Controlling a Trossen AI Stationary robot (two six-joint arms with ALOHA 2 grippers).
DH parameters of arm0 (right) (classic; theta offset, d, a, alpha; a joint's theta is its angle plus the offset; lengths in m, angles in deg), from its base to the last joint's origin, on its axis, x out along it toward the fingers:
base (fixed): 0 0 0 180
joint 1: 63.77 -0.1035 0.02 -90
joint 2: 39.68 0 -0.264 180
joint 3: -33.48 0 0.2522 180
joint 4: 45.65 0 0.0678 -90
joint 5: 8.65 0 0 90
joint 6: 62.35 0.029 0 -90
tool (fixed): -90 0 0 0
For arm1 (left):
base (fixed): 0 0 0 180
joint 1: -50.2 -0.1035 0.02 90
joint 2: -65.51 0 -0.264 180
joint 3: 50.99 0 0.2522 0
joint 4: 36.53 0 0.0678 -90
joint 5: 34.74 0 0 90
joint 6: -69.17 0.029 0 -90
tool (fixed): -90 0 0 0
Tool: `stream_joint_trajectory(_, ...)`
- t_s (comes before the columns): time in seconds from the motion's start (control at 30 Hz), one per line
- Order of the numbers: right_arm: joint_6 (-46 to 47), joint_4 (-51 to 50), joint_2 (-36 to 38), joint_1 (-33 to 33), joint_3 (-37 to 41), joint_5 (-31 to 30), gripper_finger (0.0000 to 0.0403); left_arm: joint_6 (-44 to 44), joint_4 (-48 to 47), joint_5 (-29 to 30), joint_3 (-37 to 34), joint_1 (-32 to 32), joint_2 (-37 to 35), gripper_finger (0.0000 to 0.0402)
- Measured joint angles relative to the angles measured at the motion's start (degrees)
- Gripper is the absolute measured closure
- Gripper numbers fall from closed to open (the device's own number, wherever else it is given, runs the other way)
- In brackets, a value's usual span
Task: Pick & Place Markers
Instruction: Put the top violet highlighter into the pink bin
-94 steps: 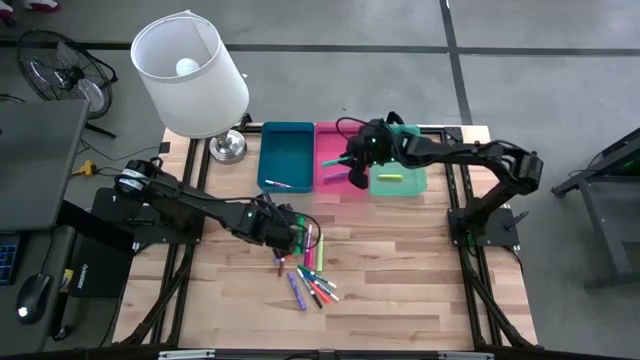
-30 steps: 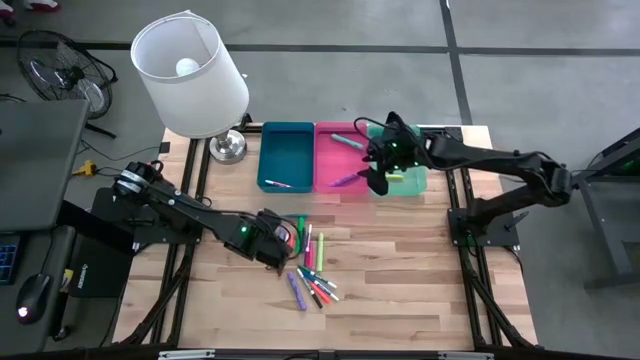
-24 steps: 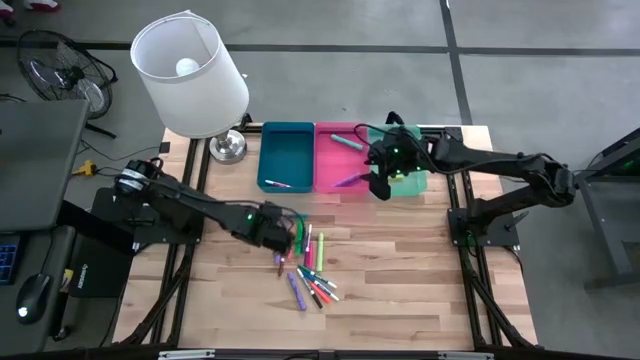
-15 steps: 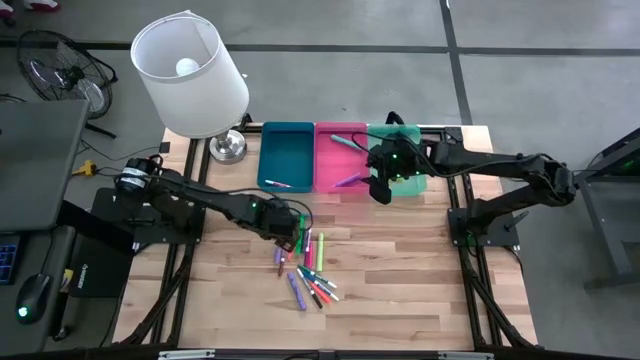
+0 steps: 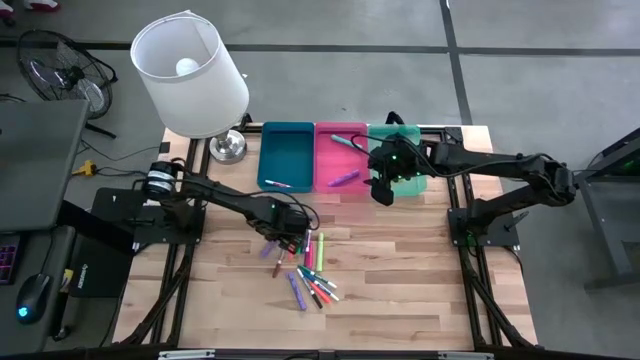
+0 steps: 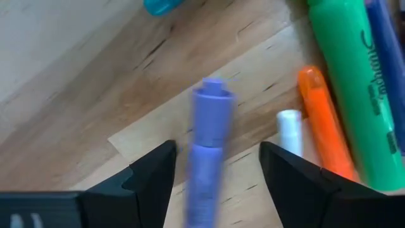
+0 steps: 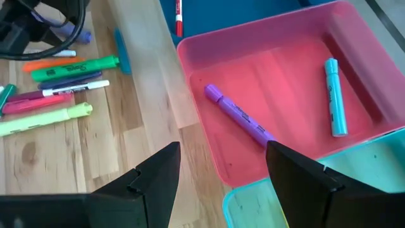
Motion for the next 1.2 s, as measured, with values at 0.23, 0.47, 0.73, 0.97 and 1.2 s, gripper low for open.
stream_joint_trajectory(0.23, -0.2, -1.8, 0.0, 0.0, 0.0, 0.0, 0.0181, 1.7, -0.8, -0.2, -0.1, 0.1, 0.1, 0.0174)
stream_joint_trajectory(0.47, -0.2, -4.7, 0.0, 0.0, 0.0, 0.0, 0.0181, 3.6, -6.4, -0.8, -0.1, 1.5, 0.2, 0.0174)
stream_joint_trajectory(0.73, 0.0, -5.0, 0.0, 0.0, 0.0, 0.1, 0.0181, 2.5, -8.2, 0.0, -0.2, 5.2, 0.3, 0.0174)
stream_joint_trajectory(0.97, 0.0, -6.5, 0.0, 0.0, 0.0, 0.1, 0.0181, 1.2, -8.3, -0.1, -2.0, 7.7, 0.1, 0.0184)
stream_joint_trajectory(1.2, 0.0, -6.5, 0.0, -1.2, 0.0, 0.0, 0.0181, 1.7, -2.5, -2.1, -5.4, 7.6, -0.1, 0.0235)
